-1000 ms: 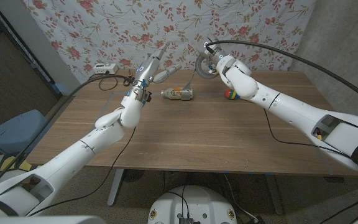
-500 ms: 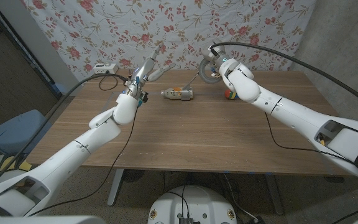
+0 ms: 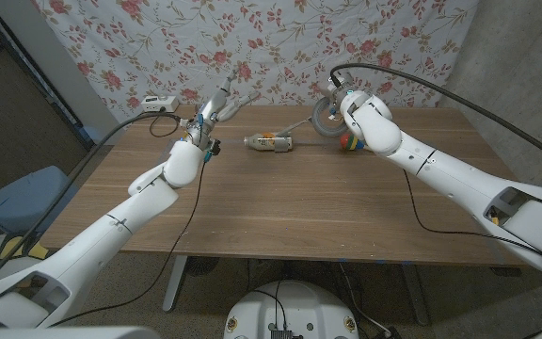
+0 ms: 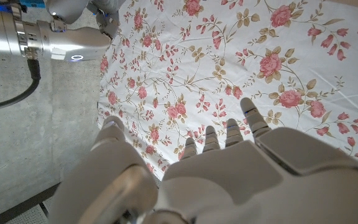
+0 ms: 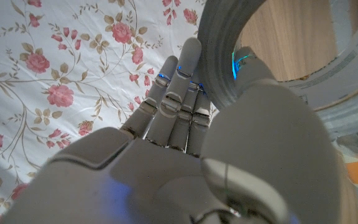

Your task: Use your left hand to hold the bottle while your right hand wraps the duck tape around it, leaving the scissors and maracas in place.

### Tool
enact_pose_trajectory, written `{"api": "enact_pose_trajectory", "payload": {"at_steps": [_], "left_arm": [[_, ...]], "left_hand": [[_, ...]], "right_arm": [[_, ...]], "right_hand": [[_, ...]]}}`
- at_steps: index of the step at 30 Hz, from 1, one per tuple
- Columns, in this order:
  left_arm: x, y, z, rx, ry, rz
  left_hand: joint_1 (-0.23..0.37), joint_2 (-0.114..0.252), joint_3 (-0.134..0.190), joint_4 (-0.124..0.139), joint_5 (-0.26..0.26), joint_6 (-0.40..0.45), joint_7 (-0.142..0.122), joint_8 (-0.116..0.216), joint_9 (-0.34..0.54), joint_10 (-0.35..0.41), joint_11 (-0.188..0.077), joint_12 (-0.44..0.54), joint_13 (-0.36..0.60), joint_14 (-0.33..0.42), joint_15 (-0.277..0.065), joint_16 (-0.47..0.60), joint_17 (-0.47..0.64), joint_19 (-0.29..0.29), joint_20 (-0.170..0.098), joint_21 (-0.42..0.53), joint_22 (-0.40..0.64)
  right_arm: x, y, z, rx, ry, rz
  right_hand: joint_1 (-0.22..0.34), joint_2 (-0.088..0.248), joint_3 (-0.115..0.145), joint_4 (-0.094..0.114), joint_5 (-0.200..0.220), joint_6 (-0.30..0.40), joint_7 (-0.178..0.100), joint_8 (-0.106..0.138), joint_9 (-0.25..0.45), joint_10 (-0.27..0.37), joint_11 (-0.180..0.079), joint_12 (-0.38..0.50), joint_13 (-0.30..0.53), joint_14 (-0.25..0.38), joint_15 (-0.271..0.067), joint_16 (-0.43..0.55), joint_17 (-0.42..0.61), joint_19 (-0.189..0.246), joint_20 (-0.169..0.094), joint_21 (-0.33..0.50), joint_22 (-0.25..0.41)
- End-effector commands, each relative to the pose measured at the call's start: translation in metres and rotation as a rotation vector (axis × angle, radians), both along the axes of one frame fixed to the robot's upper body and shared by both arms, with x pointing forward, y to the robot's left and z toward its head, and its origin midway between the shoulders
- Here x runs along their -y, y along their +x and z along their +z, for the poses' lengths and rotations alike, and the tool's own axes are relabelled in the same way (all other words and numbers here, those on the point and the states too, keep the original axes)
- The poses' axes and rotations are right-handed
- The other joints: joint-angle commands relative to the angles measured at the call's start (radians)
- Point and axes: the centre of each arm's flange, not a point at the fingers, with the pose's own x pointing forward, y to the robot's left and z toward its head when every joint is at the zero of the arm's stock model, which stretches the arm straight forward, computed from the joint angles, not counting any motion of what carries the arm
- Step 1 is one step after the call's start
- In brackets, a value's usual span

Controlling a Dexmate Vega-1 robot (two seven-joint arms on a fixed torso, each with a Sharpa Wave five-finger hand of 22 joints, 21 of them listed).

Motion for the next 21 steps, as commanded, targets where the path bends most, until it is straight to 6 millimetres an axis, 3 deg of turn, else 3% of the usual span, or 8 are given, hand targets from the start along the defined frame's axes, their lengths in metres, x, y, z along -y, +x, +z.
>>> {"api": "enact_pose_trajectory", "payload": {"at_steps": [1,9,21], "left_arm": [[-0.003,-0.007,-0.002,-0.031,-0.033,-0.037],[-0.002,-0.012,-0.002,-0.039,-0.033,-0.041],[-0.001,-0.017,-0.005,-0.045,-0.030,-0.041]], "left_hand": [[-0.010,0.002,-0.003,0.002,0.008,-0.011,0.000,0.001,0.000,-0.010,0.001,0.004,0.000,-0.008,-0.001,0.006,0.001,-0.137,0.004,-0.004,0.002],[-0.012,0.003,-0.005,0.002,0.009,-0.017,0.002,0.001,0.000,-0.014,0.003,0.007,-0.003,-0.013,-0.001,0.008,-0.002,-0.143,0.004,-0.010,0.003],[-0.014,0.004,-0.006,0.000,0.011,-0.019,0.004,0.004,-0.001,-0.019,0.006,0.010,-0.006,-0.018,-0.003,0.010,-0.005,-0.148,0.004,-0.017,0.004]], "right_arm": [[0.017,0.014,-0.020,-0.234,0.092,-0.092],[0.021,0.036,-0.038,-0.336,0.154,-0.114],[0.027,0.046,-0.057,-0.480,0.214,-0.149]], "right_hand": [[0.130,0.138,0.006,0.010,0.004,0.115,-0.107,0.008,0.003,0.127,-0.085,0.002,0.008,0.045,-0.061,-0.004,0.001,-0.001,0.004,0.006,0.001],[0.130,0.138,0.006,0.010,0.004,0.115,-0.107,0.008,0.003,0.127,-0.085,0.002,0.008,0.045,-0.061,-0.004,0.001,-0.001,0.004,0.006,0.001],[0.130,0.138,0.006,0.010,0.004,0.115,-0.107,0.008,0.003,0.127,-0.085,0.002,0.008,0.045,-0.061,-0.004,0.001,-0.001,0.004,0.006,0.001]]}}
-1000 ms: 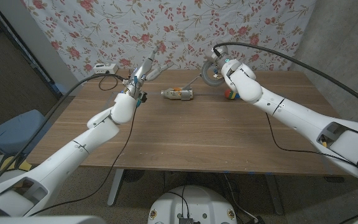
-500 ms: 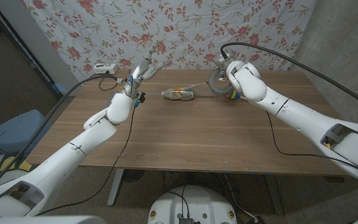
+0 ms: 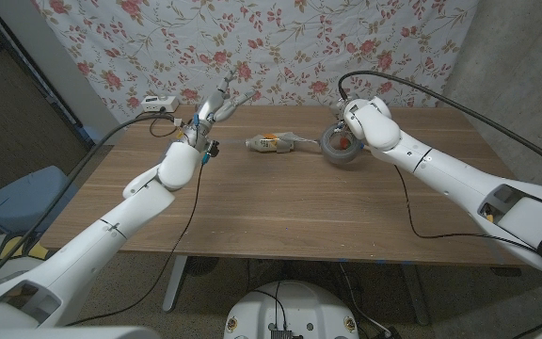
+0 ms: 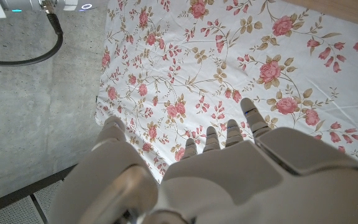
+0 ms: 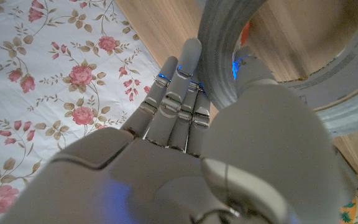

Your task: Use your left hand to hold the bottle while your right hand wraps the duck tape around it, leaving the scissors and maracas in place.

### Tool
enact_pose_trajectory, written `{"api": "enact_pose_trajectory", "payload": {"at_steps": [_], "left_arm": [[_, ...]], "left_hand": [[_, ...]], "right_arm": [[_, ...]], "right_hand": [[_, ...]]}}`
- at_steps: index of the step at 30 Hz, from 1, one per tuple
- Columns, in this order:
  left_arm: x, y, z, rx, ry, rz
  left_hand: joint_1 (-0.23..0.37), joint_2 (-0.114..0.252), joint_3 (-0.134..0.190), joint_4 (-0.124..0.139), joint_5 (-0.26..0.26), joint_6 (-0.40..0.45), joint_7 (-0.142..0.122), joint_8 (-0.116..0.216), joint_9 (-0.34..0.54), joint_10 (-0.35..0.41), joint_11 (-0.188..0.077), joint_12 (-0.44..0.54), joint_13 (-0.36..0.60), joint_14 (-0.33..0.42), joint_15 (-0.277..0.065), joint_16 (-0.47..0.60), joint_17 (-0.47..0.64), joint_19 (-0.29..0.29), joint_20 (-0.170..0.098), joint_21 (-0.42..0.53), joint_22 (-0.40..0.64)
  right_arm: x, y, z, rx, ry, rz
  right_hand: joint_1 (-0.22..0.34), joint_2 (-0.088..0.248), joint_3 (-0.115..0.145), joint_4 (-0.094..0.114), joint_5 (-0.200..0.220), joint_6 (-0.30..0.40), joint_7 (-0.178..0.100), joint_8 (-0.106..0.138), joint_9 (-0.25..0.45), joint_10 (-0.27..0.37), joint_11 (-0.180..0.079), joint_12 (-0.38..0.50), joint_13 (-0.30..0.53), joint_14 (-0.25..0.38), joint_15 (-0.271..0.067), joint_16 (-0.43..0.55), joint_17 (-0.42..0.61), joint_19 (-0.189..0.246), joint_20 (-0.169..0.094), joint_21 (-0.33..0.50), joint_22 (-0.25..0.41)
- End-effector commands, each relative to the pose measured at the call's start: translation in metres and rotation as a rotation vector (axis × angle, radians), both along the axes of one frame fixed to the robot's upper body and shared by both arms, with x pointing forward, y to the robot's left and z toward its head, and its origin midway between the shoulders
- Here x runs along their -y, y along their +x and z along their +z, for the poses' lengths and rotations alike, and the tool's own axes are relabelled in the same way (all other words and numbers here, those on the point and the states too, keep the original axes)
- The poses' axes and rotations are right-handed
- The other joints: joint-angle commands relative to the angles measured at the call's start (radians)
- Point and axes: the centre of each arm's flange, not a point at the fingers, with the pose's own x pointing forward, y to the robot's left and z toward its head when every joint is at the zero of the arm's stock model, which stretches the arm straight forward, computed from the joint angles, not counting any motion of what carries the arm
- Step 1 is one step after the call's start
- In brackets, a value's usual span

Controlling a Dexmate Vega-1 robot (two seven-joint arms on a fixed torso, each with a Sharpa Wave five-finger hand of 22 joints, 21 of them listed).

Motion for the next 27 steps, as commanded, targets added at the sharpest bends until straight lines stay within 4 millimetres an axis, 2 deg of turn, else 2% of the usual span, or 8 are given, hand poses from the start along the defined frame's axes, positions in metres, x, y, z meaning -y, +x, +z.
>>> {"api": "enact_pose_trajectory", "payload": {"at_steps": [1,14,27], "left_arm": [[0.0011,-0.0065,-0.0021,-0.008,-0.001,-0.006],[0.0035,-0.0106,-0.0035,-0.005,0.009,-0.002],[0.0045,-0.0123,-0.0035,-0.001,0.018,-0.003]], "left_hand": [[-0.009,-0.001,-0.006,0.000,0.011,-0.008,0.005,0.004,-0.001,-0.010,-0.002,0.005,0.003,-0.005,-0.001,0.006,0.000,-0.149,0.004,-0.007,0.003],[-0.009,0.000,-0.007,-0.002,0.012,-0.011,0.005,0.005,-0.001,-0.014,-0.002,0.008,-0.001,-0.007,-0.007,0.008,-0.003,-0.151,0.004,-0.013,0.004],[-0.009,0.002,-0.008,-0.004,0.013,-0.013,0.007,0.007,-0.001,-0.016,0.001,0.012,-0.004,-0.009,-0.010,0.011,-0.006,-0.152,0.004,-0.019,0.005]], "right_arm": [[0.0076,0.0114,-0.0209,-0.160,0.069,-0.048],[0.0113,0.0018,-0.0235,-0.219,0.111,-0.059],[0.0145,0.0087,-0.0205,-0.362,0.138,-0.148]], "right_hand": [[0.132,0.137,0.007,0.008,0.005,0.114,-0.108,0.004,0.004,0.127,-0.085,0.008,0.001,0.039,-0.061,-0.004,0.001,-0.001,0.004,0.006,0.001],[0.132,0.137,0.007,0.008,0.005,0.114,-0.108,0.004,0.004,0.127,-0.085,0.008,0.001,0.039,-0.061,-0.004,0.001,-0.001,0.004,0.006,0.001],[0.132,0.137,0.007,0.008,0.005,0.114,-0.108,0.004,0.004,0.127,-0.085,0.008,0.001,0.039,-0.061,-0.004,0.001,-0.001,0.004,0.006,0.001]]}}
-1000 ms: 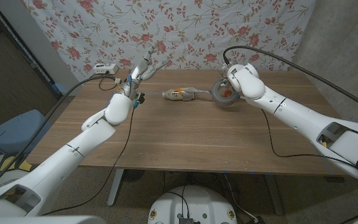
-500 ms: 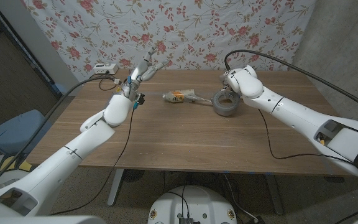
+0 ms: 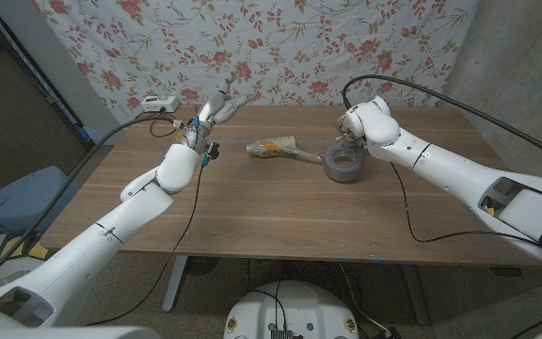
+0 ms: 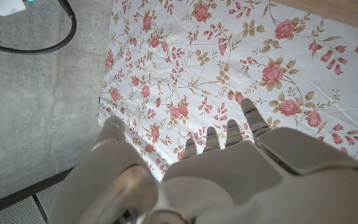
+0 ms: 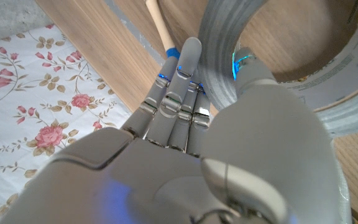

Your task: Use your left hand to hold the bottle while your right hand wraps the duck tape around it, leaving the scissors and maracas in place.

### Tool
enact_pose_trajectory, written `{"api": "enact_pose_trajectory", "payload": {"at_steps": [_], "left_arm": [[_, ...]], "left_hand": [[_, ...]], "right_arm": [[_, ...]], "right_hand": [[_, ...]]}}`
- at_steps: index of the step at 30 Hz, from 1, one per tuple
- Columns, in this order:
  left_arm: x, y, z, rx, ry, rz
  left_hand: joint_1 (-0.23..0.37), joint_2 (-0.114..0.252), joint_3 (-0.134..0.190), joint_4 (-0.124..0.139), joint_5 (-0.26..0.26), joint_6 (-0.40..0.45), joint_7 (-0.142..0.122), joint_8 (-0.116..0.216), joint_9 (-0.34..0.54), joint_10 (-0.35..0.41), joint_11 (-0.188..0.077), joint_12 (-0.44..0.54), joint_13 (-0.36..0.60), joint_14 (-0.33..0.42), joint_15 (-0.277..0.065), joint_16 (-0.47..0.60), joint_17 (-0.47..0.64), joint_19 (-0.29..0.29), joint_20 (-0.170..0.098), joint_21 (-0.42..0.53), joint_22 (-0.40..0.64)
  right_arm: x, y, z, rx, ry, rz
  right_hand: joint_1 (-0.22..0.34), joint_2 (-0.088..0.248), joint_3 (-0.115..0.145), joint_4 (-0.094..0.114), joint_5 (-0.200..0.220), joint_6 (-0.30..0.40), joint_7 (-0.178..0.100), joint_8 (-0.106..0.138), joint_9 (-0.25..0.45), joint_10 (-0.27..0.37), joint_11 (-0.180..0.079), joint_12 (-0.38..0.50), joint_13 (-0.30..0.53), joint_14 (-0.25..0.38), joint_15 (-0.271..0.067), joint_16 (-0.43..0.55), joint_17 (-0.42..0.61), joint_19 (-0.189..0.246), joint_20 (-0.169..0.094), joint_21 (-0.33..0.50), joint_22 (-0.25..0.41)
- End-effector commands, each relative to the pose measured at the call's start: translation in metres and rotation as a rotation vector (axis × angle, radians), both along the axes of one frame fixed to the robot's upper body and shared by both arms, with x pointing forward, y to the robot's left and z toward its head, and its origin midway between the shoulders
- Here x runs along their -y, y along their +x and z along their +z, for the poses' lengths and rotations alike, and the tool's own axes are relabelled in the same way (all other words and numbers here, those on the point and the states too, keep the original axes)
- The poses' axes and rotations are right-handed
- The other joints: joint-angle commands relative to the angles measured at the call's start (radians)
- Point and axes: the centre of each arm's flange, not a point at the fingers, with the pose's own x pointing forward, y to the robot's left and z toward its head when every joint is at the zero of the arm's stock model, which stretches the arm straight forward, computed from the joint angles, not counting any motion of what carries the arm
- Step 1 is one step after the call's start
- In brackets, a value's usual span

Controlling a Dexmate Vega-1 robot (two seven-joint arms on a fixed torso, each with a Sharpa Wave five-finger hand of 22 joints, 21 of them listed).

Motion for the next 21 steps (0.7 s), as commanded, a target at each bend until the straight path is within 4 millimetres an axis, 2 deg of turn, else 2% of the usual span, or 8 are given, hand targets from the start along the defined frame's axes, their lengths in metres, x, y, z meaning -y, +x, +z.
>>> {"api": "enact_pose_trajectory", "payload": {"at_steps": [1,8,14,21], "left_arm": [[0.001,-0.002,0.000,0.002,0.009,-0.001],[0.001,-0.003,0.001,0.006,0.014,-0.001],[0.001,-0.003,0.001,0.007,0.017,-0.003],[0.001,-0.005,0.001,0.012,0.021,-0.005]], "left_hand": [[-0.009,0.002,-0.004,0.000,0.007,-0.007,0.000,0.007,-0.001,-0.010,-0.001,0.008,0.000,-0.003,-0.005,0.007,0.003,-0.152,0.004,-0.004,0.006],[-0.008,0.003,-0.003,-0.001,0.007,-0.007,0.000,0.007,-0.001,-0.011,-0.001,0.009,-0.001,-0.005,-0.005,0.007,0.001,-0.152,0.004,-0.006,0.006],[-0.007,0.004,-0.003,-0.003,0.008,-0.008,0.002,0.007,-0.001,-0.012,0.000,0.010,-0.003,-0.006,-0.004,0.008,0.000,-0.152,0.004,-0.008,0.006],[-0.006,0.006,-0.003,-0.004,0.008,-0.009,0.001,0.008,-0.001,-0.014,0.001,0.011,-0.004,-0.008,-0.004,0.008,-0.001,-0.152,0.004,-0.010,0.007]], "right_arm": [[0.006,0.003,0.001,-0.125,0.045,-0.061],[0.013,-0.001,0.011,-0.140,0.103,-0.058],[0.021,-0.010,0.028,-0.179,0.252,0.005],[0.024,-0.016,0.036,-0.210,0.338,0.032]], "right_hand": [[0.133,0.136,0.010,0.006,0.005,0.114,-0.108,0.009,0.003,0.127,-0.085,0.005,0.002,0.039,-0.061,-0.004,0.000,-0.001,0.004,0.006,0.000],[0.133,0.136,0.010,0.006,0.005,0.114,-0.108,0.009,0.003,0.127,-0.085,0.005,0.002,0.039,-0.061,-0.004,0.000,-0.001,0.004,0.006,0.000],[0.133,0.136,0.010,0.006,0.005,0.114,-0.108,0.009,0.003,0.127,-0.085,0.005,0.002,0.039,-0.061,-0.004,0.000,-0.001,0.004,0.006,0.000],[0.133,0.136,0.010,0.006,0.005,0.114,-0.108,0.009,0.003,0.127,-0.085,0.005,0.002,0.039,-0.061,-0.004,0.000,-0.001,0.004,0.006,0.000]]}}
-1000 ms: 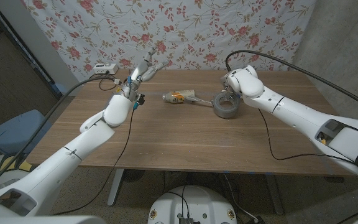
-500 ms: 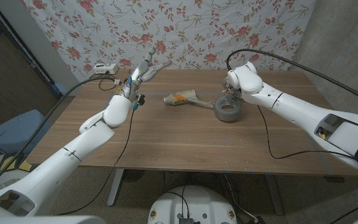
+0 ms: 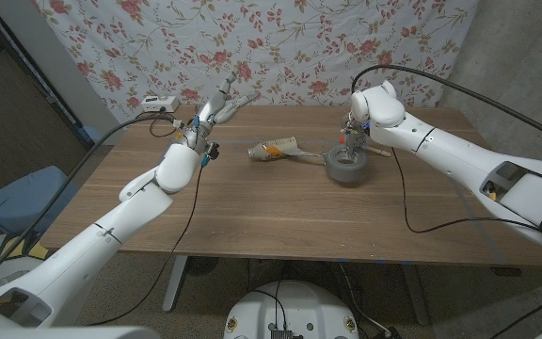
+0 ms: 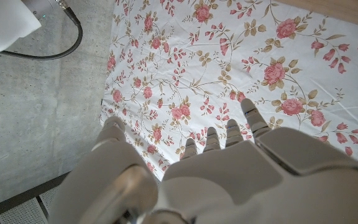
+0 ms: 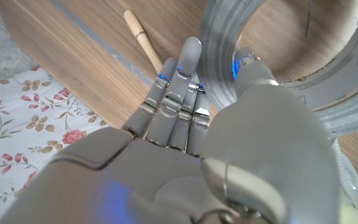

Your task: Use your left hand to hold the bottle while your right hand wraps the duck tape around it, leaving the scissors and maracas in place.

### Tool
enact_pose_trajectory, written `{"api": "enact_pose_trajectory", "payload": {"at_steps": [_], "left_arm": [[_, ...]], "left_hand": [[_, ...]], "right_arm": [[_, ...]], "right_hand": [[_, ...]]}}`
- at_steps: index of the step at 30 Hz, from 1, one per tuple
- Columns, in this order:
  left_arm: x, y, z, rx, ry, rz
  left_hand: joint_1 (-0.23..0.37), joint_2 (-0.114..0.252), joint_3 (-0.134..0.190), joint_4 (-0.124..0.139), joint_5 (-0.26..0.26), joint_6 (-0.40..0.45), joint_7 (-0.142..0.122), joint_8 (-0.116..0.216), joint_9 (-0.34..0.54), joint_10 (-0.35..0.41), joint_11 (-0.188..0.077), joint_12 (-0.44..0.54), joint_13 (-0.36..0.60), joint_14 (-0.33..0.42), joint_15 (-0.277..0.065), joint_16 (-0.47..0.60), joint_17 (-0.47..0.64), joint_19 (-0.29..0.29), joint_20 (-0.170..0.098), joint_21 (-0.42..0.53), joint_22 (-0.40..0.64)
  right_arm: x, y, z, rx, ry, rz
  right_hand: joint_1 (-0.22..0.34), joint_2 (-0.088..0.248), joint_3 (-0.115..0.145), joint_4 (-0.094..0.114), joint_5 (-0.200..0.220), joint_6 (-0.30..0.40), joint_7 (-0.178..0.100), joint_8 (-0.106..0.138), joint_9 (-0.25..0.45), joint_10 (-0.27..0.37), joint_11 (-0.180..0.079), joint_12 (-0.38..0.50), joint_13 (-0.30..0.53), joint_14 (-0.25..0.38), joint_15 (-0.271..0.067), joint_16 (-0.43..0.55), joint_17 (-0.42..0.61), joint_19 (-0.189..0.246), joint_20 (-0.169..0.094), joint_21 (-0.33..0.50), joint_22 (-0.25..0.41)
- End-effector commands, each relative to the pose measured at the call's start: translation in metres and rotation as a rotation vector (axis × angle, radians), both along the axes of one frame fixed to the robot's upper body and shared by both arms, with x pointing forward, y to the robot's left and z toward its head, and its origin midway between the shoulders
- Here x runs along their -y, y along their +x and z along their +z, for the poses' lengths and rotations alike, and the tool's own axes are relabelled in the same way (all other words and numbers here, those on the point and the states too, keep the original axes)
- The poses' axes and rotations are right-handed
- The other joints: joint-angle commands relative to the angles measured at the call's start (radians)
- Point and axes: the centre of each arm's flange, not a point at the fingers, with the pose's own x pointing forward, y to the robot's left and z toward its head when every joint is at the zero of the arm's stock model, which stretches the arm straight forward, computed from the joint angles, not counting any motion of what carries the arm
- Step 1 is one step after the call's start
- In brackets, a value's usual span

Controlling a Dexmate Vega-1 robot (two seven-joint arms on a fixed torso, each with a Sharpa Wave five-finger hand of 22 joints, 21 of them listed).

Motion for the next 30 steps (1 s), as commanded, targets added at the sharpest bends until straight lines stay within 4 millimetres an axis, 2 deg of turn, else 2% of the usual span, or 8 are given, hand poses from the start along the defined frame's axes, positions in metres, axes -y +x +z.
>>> {"api": "enact_pose_trajectory", "payload": {"at_steps": [1,8,17,22,30], "left_arm": [[0.000,-0.003,0.001,0.008,0.009,-0.001],[-0.002,-0.006,0.002,0.015,0.012,-0.002],[-0.002,-0.010,0.002,0.024,0.014,-0.006],[-0.001,-0.012,0.002,0.029,0.019,-0.002],[-0.001,-0.014,0.001,0.029,0.021,0.002]], "left_hand": [[-0.006,0.006,-0.003,-0.004,0.003,-0.009,0.001,0.008,-0.001,-0.010,-0.003,0.004,0.000,-0.003,0.001,0.005,-0.001,-0.152,0.004,-0.004,0.002],[-0.005,0.008,-0.003,-0.006,0.004,-0.010,0.001,0.008,-0.001,-0.012,-0.002,0.005,-0.001,-0.004,0.001,0.006,-0.002,-0.152,0.004,-0.006,0.002],[-0.004,0.010,-0.002,-0.008,0.004,-0.012,0.001,0.008,-0.001,-0.016,-0.001,0.005,-0.003,-0.004,0.002,0.007,-0.004,-0.153,0.004,-0.010,0.002],[-0.003,0.010,-0.002,-0.009,0.004,-0.015,0.000,0.008,-0.001,-0.017,-0.001,0.005,-0.004,-0.004,0.001,0.007,-0.004,-0.153,0.004,-0.012,0.002],[-0.003,0.012,-0.003,-0.010,0.004,-0.018,-0.001,0.008,-0.001,-0.018,-0.001,0.007,-0.006,-0.006,0.001,0.008,-0.005,-0.155,0.004,-0.016,0.003]], "right_arm": [[0.007,-0.011,0.012,-0.107,0.224,0.066],[0.013,-0.014,0.015,-0.139,0.307,0.087],[0.033,-0.017,0.019,-0.198,0.489,0.145],[0.044,-0.018,0.018,-0.197,0.629,0.212],[0.050,-0.024,0.017,-0.191,0.797,0.327]], "right_hand": [[0.133,0.136,0.013,0.003,0.006,0.114,-0.108,0.005,0.004,0.127,-0.085,0.005,0.002,0.039,-0.061,0.000,0.001,-0.001,0.004,0.007,0.000],[0.133,0.136,0.013,0.003,0.006,0.114,-0.108,0.005,0.004,0.127,-0.085,0.005,0.002,0.039,-0.061,0.000,0.001,-0.001,0.004,0.007,0.000],[0.133,0.136,0.013,0.003,0.006,0.114,-0.108,0.005,0.004,0.127,-0.085,0.005,0.002,0.039,-0.061,0.000,0.001,-0.001,0.004,0.007,0.000],[0.133,0.136,0.013,0.003,0.006,0.114,-0.108,0.005,0.004,0.127,-0.085,0.005,0.002,0.039,-0.061,0.000,0.001,-0.001,0.004,0.007,0.000],[0.133,0.136,0.013,0.003,0.006,0.114,-0.108,0.005,0.004,0.127,-0.085,0.005,0.002,0.039,-0.061,0.000,0.001,-0.001,0.004,0.007,0.000]]}}
